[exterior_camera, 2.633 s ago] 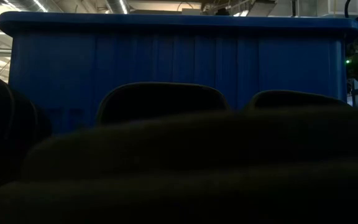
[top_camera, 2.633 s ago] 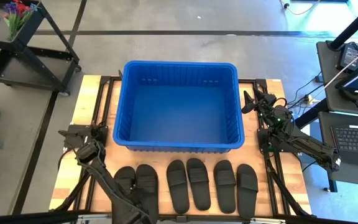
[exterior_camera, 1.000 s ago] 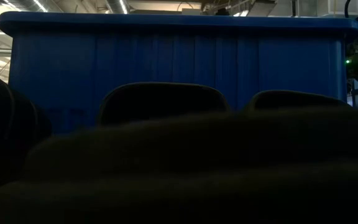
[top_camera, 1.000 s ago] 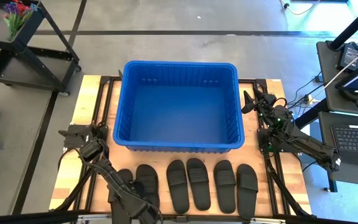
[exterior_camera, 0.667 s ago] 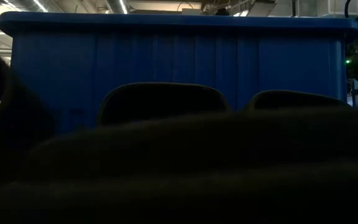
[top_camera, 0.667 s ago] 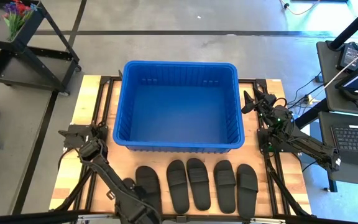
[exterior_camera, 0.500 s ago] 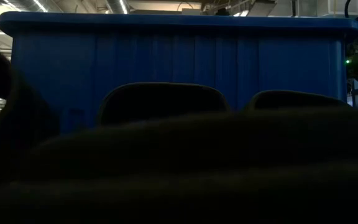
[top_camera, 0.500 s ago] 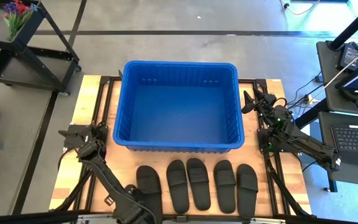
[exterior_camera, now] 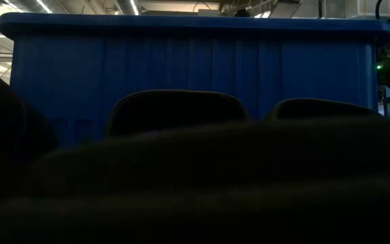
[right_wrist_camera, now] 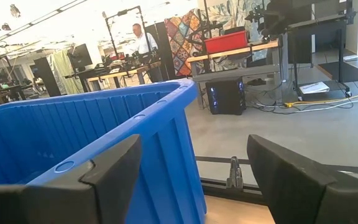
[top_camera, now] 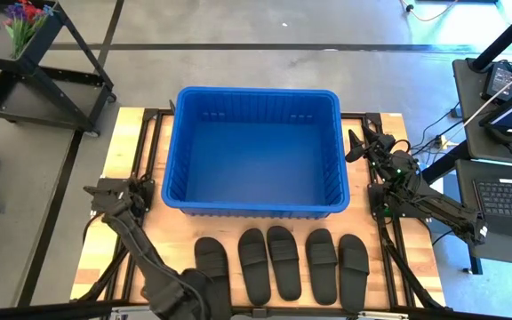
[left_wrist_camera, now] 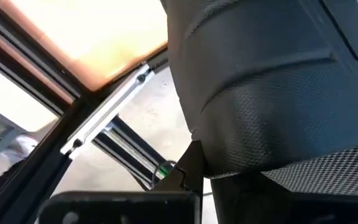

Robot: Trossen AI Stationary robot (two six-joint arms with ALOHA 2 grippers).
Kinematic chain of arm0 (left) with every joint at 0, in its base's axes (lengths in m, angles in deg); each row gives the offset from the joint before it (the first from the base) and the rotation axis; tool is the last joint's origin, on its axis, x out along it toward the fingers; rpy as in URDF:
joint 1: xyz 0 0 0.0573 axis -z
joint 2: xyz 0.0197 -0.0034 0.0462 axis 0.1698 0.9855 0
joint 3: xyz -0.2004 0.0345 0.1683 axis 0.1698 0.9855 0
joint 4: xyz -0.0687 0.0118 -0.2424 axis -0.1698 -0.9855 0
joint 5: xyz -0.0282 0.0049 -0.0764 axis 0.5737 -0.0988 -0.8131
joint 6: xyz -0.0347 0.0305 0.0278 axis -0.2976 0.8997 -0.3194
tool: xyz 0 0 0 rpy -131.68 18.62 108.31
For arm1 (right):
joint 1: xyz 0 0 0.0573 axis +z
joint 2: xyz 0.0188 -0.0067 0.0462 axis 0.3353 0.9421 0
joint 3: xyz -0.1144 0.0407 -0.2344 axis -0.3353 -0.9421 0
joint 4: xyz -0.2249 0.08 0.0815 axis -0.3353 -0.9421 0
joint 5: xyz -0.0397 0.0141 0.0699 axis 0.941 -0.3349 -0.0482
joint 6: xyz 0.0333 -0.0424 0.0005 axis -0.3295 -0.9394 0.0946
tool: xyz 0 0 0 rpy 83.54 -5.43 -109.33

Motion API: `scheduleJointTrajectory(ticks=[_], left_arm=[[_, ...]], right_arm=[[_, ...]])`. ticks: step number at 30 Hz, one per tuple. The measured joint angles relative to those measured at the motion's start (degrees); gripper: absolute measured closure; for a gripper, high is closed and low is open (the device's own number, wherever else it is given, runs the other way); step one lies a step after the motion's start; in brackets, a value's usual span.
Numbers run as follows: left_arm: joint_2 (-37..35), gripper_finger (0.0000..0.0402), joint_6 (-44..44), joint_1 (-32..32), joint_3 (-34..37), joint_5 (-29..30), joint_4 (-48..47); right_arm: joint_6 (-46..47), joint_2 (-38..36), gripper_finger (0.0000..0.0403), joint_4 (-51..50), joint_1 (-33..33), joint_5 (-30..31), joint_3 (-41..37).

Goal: Pick and place slides into bin
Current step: Put the black slide into the blue bin

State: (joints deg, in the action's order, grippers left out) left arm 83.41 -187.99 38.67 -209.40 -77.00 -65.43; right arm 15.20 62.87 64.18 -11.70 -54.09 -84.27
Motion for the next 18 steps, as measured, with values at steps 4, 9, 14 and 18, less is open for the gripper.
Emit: scheduleJointTrajectory(ticks=[4,9,14,18], left_arm=[[-3.6,0.0397,-2.0,0.0,0.0,0.0,0.0],[-9.3,0.0397,-3.7,-0.2,0.0,3.6,0.0],[-14.6,0.0397,-1.8,-1.2,0.0,13.4,0.0],[-18.4,0.0397,0.2,-1.6,0.0,18.2,-0.1]], right_arm=[[-0.2,0.0,0.0109,0.0,0.0,0.0,0.0],[-1.5,0.0,0.0109,0.0,0.0,0.0,0.0],[-1.5,0.0,0.0109,0.0,0.0,0.0,0.0],[-1.6,0.0,0.0109,0.0,0.0,0.0,0.0]])
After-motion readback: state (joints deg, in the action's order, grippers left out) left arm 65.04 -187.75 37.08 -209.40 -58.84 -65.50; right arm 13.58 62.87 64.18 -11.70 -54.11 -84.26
